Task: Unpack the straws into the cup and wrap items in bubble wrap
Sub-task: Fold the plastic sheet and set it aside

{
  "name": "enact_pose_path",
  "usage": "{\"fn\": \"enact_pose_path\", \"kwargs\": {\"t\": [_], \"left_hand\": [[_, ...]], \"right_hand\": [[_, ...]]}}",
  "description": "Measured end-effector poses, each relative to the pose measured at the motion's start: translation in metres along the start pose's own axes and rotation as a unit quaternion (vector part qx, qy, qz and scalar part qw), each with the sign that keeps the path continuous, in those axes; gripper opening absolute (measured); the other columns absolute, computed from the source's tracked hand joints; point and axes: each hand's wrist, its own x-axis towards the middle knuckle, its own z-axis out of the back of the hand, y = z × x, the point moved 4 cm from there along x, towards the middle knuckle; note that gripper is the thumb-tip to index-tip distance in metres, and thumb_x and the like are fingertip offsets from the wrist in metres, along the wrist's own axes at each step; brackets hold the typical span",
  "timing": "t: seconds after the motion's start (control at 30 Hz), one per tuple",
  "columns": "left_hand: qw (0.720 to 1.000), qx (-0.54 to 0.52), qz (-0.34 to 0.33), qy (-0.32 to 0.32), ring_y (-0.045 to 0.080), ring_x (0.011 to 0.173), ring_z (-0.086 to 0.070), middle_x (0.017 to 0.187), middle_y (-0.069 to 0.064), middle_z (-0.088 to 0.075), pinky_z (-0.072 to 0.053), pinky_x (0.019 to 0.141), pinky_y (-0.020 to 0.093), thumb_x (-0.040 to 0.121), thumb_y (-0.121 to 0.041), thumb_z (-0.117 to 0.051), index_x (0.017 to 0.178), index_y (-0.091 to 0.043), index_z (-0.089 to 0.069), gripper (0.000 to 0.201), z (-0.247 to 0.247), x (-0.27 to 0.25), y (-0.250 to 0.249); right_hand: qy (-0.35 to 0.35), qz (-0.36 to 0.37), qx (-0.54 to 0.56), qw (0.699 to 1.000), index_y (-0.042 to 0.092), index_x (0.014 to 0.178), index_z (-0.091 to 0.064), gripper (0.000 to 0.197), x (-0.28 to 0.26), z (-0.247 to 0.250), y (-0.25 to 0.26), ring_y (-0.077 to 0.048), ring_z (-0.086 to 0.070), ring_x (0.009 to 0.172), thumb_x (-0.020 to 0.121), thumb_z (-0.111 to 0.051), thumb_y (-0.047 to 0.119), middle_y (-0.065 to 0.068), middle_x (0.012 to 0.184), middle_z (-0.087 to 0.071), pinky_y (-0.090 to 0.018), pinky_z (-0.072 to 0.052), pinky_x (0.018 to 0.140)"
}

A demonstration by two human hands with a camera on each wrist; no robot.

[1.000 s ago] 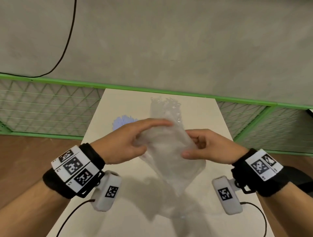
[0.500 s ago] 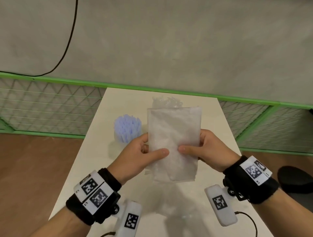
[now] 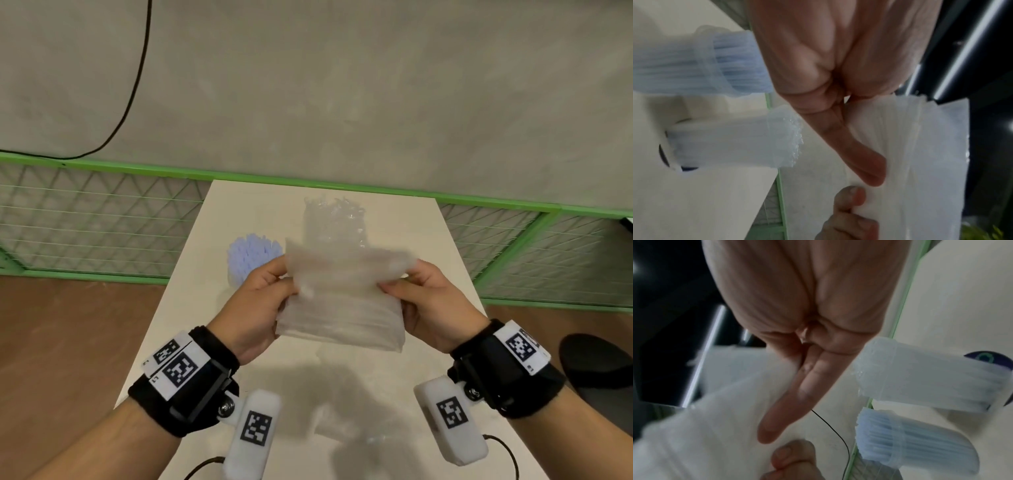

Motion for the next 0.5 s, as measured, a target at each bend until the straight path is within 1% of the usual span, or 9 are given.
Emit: {"fn": "enact_pose_path", "kwargs": {"t": [0.03,0.07,0.1,0.13,0.2,0.27,0.33,0.43,0.5], "left_hand": [[1.0,-0.009,0.011,-0.006,0.018,0.071,-0.066,0.083,0.002,-0.073,-0.053,0.057,0.023,0.096,0.009,-0.038,0.099,-0.014,-0.07,0.039,0.001,0.0,0.001],[1.0,-0.018,0.015,-0.002,0.019,0.07,-0.065,0.081,0.004,-0.071,-0.053,0.055,0.022,0.097,0.006,-0.038,0.094,-0.011,-0.071,0.038,0.001,0.0,0.003],[0.999,-0.034,0.017,-0.001,0.017,0.068,-0.066,0.078,0.005,-0.071,-0.053,0.055,0.022,0.098,0.001,-0.036,0.088,-0.01,-0.074,0.04,0.002,-0.001,0.002],[0.998,-0.06,0.017,0.005,0.014,0.065,-0.066,0.075,0.004,-0.071,-0.054,0.055,0.021,0.098,-0.005,-0.034,0.081,-0.011,-0.076,0.046,0.001,-0.002,0.0],[0.995,-0.091,0.017,0.034,0.012,0.065,-0.068,0.074,0.002,-0.072,-0.055,0.056,0.021,0.099,-0.023,-0.039,0.071,-0.014,-0.079,0.05,-0.004,-0.007,-0.004],[0.997,-0.055,0.01,0.053,0.012,0.071,-0.069,0.08,0.0,-0.072,-0.056,0.059,0.022,0.088,-0.037,-0.063,0.073,-0.018,-0.078,0.029,-0.01,-0.009,-0.008],[0.999,0.033,-0.006,0.042,0.015,0.07,-0.066,0.083,0.001,-0.07,-0.052,0.053,0.021,0.072,-0.024,-0.08,0.081,-0.02,-0.077,0.01,-0.008,-0.009,-0.007],[0.993,0.104,-0.031,0.047,0.012,0.064,-0.063,0.095,0.003,-0.066,-0.049,0.052,0.021,0.067,0.003,-0.076,0.101,-0.014,-0.07,0.039,-0.006,-0.008,-0.004],[0.992,0.118,-0.036,0.04,0.002,0.049,-0.058,0.091,0.001,-0.061,-0.047,0.05,0.014,0.073,0.022,-0.069,0.108,-0.009,-0.065,0.047,-0.006,-0.01,-0.003]], "right_hand": [[0.006,0.003,-0.007,1.0,0.022,0.095,-0.079,0.019,-0.001,-0.002,0.003,-0.018,-0.071,0.079,0.078,-0.075,0.013,-0.006,0.094,-0.075,-0.034,-0.059,0.067],[0.0,0.007,-0.014,1.0,0.021,0.084,-0.081,0.023,-0.001,0.0,0.004,-0.016,-0.07,0.073,0.084,-0.066,0.003,-0.004,0.086,-0.076,-0.029,-0.058,0.061],[-0.013,0.01,-0.024,1.0,0.019,0.073,-0.08,0.041,-0.001,0.002,0.004,-0.016,-0.07,0.068,0.087,-0.054,-0.009,-0.003,0.079,-0.076,-0.027,-0.056,0.057],[-0.024,0.016,-0.037,0.999,0.019,0.064,-0.079,0.051,-0.003,0.002,0.007,-0.02,-0.068,0.065,0.085,-0.048,-0.015,-0.002,0.073,-0.075,-0.027,-0.053,0.056],[-0.033,0.042,-0.084,0.995,0.02,0.06,-0.078,0.036,-0.004,0.001,0.014,-0.032,-0.058,0.068,0.068,-0.053,-0.006,-0.004,0.069,-0.073,-0.037,-0.042,0.068],[-0.005,0.041,-0.106,0.994,0.015,0.065,-0.079,0.027,-0.007,0.001,0.018,-0.034,-0.053,0.072,0.057,-0.054,0.007,-0.009,0.072,-0.072,-0.039,-0.036,0.067],[0.026,0.015,-0.059,0.998,0.007,0.076,-0.077,0.029,-0.007,-0.001,0.021,-0.029,-0.058,0.072,0.062,-0.054,0.016,-0.015,0.081,-0.069,-0.03,-0.042,0.062],[0.058,-0.029,-0.001,0.998,0.015,0.116,-0.06,0.042,-0.005,-0.004,0.016,-0.025,-0.06,0.08,0.08,-0.061,0.037,-0.012,0.102,-0.06,-0.031,-0.045,0.056],[0.016,-0.06,-0.041,0.997,0.024,0.131,-0.048,0.046,-0.004,-0.002,0.003,-0.021,-0.063,0.076,0.09,-0.066,0.023,-0.009,0.098,-0.065,-0.028,-0.049,0.052]]}}
